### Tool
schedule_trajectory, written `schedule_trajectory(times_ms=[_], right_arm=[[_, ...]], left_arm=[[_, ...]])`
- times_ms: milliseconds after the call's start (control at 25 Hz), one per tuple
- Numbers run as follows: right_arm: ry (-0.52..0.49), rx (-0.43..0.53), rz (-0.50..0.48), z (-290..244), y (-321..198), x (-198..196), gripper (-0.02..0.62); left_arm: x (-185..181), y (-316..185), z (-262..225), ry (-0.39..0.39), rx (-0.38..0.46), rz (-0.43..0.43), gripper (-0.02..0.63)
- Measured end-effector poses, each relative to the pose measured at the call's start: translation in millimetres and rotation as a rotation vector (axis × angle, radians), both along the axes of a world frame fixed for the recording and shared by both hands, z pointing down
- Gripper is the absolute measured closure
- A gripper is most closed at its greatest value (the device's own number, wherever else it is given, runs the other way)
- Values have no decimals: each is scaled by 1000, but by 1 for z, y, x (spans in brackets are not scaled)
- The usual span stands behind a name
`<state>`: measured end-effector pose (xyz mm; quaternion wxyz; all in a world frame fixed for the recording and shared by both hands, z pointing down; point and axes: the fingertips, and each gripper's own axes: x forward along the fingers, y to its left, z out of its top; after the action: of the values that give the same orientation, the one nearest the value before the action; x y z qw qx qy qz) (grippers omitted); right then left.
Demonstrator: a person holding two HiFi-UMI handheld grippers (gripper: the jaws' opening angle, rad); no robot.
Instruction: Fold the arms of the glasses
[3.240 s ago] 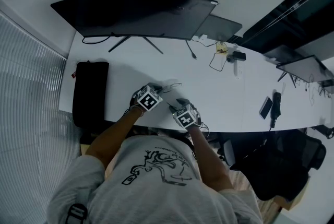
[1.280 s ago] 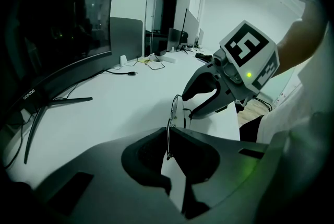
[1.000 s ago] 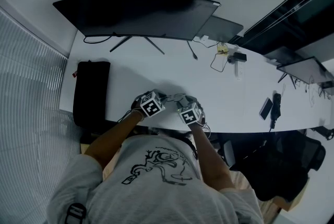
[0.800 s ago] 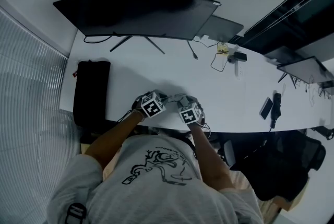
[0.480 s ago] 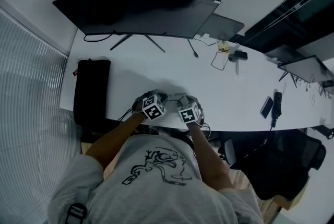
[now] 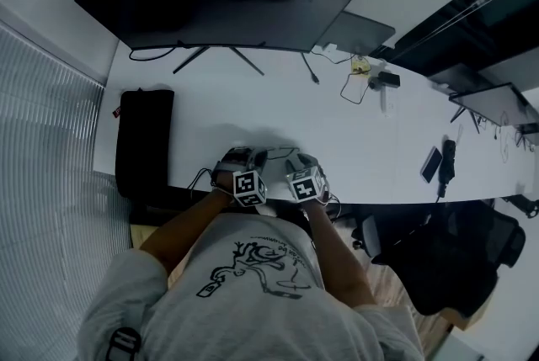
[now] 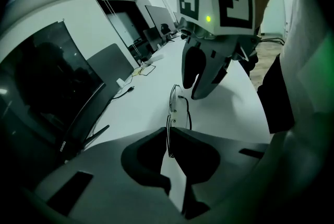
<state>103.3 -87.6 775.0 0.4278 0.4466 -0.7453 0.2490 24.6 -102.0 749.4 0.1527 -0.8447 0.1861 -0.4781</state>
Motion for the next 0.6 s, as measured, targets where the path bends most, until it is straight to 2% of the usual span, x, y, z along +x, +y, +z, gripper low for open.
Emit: schedule_trajectory(times_ms=[280, 520, 600], right_arm=[[-28, 21, 27, -4, 5, 4, 462], [-59, 37, 46, -13, 8, 6, 479], [-71, 44, 51, -16, 9, 7, 484]], left_arm=[[-1, 4, 8, -46, 61, 23, 566], [-1, 12, 10, -23, 7, 21, 491], [-1, 13, 9, -8, -4, 12, 485]])
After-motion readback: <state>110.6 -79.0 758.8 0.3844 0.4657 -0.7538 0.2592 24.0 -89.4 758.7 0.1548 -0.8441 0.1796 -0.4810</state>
